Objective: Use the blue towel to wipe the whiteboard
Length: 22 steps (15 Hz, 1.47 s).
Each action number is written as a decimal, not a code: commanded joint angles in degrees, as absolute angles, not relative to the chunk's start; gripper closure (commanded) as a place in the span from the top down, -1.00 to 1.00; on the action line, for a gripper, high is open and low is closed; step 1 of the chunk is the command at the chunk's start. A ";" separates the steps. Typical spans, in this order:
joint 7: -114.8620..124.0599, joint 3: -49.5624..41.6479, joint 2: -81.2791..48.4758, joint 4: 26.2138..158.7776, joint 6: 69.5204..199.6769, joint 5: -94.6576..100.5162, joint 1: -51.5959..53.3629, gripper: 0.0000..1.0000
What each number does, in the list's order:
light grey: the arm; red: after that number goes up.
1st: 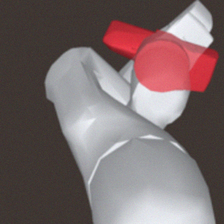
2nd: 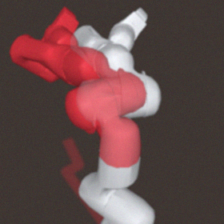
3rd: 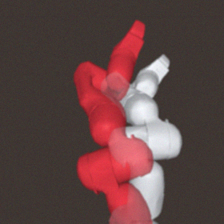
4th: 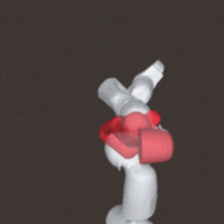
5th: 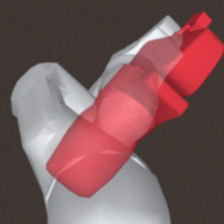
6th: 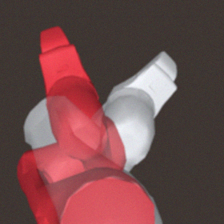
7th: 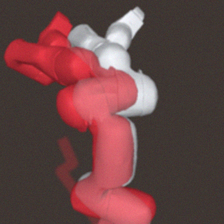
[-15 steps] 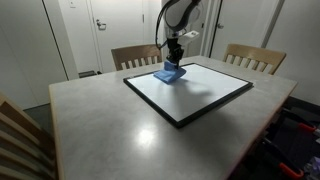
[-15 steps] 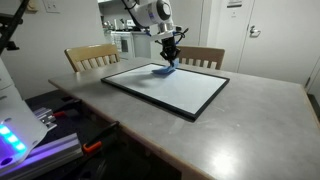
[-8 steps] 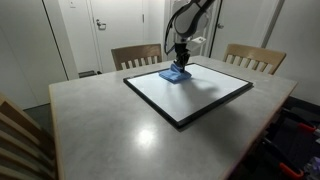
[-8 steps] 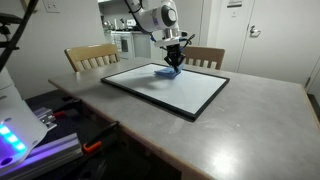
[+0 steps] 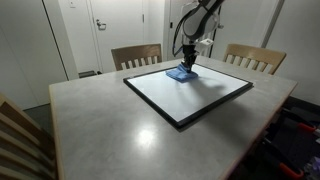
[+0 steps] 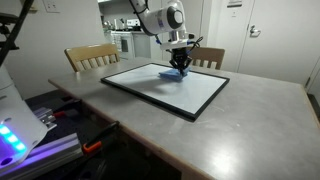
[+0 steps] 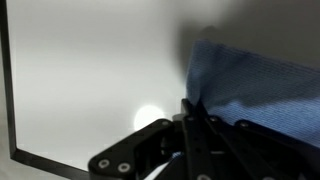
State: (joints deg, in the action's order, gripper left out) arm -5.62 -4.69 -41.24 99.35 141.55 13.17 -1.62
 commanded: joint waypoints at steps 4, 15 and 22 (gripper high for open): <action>-10.90 -4.34 -36.59 105.05 143.54 12.83 -5.55 -0.98; -12.27 -7.15 -37.72 103.79 144.32 13.65 -8.65 -0.98; -8.10 -10.42 -42.91 98.43 143.21 14.65 -7.96 -0.98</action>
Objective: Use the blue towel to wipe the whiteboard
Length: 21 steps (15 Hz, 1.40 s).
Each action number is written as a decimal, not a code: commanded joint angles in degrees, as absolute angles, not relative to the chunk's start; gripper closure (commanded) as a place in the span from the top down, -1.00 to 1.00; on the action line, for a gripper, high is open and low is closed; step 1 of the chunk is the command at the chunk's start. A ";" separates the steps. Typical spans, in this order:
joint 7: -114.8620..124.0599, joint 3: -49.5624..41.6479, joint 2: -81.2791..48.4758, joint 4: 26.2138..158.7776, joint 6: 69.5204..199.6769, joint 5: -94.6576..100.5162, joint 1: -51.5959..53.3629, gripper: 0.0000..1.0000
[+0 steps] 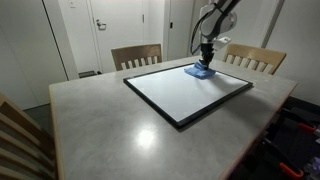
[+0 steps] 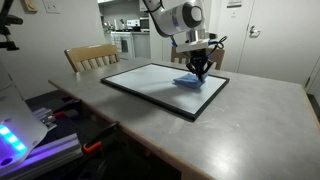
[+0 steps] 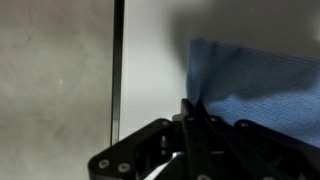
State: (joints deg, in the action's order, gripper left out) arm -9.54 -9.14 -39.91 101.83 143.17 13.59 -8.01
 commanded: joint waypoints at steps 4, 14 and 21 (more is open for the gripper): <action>-8.72 -11.25 -46.44 93.07 141.77 14.17 -9.17 -0.98; -9.24 -12.84 -51.07 83.83 138.03 14.65 -10.47 -0.98; -12.38 -12.33 -48.93 83.93 136.34 13.91 -12.27 -0.98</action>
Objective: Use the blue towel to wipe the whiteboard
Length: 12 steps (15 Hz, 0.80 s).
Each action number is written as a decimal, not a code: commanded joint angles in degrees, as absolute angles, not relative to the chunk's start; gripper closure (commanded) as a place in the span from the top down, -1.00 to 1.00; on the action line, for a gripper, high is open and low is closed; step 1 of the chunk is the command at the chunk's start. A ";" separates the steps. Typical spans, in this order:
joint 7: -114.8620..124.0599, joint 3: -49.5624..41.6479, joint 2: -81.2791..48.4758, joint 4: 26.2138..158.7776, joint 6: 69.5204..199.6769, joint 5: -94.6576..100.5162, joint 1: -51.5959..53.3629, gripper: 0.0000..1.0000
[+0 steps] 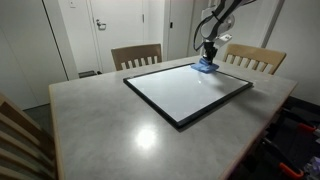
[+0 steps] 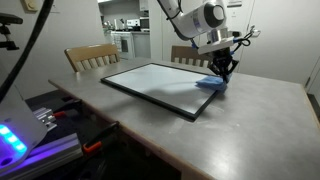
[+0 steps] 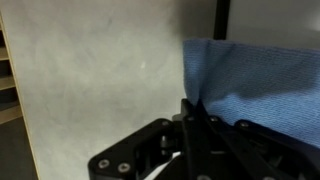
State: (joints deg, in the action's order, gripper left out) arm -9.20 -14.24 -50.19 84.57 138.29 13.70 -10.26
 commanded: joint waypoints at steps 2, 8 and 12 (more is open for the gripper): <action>-15.61 -10.95 -47.26 84.53 135.79 13.40 -13.38 -0.98; -20.91 -10.26 -40.83 87.08 132.51 14.38 -14.34 -0.98; -21.20 -11.60 -35.75 89.83 130.79 16.21 -13.71 -0.98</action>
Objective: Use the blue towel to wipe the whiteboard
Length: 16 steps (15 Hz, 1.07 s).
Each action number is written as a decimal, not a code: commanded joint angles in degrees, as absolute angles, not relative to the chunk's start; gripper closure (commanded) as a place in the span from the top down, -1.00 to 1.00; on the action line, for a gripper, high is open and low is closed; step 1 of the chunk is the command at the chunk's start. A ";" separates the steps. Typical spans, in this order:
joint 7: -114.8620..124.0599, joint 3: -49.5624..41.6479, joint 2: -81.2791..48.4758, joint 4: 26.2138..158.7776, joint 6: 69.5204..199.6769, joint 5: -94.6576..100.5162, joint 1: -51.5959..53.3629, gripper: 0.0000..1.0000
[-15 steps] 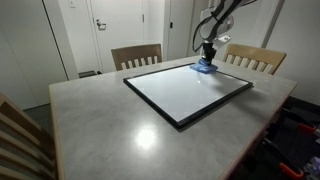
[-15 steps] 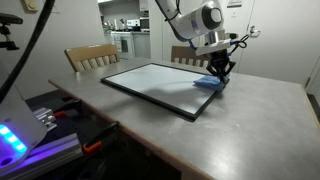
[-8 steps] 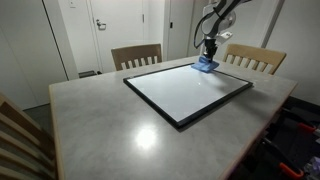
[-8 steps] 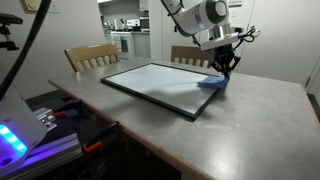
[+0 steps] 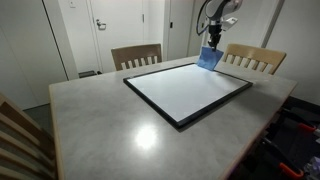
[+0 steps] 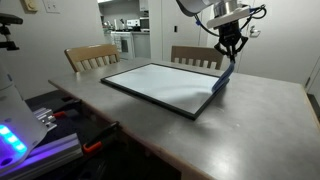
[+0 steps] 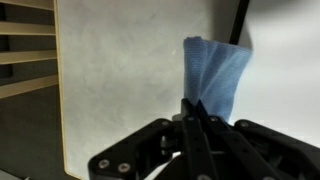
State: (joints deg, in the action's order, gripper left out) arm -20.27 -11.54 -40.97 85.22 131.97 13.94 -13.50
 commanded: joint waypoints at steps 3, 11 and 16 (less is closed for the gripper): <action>-20.57 -12.46 -32.53 92.48 130.95 18.53 -13.47 -0.98; -20.08 -10.14 -30.65 102.47 132.77 18.56 -13.01 -0.98; -18.29 -9.47 -29.75 107.64 132.84 18.50 -12.46 -0.98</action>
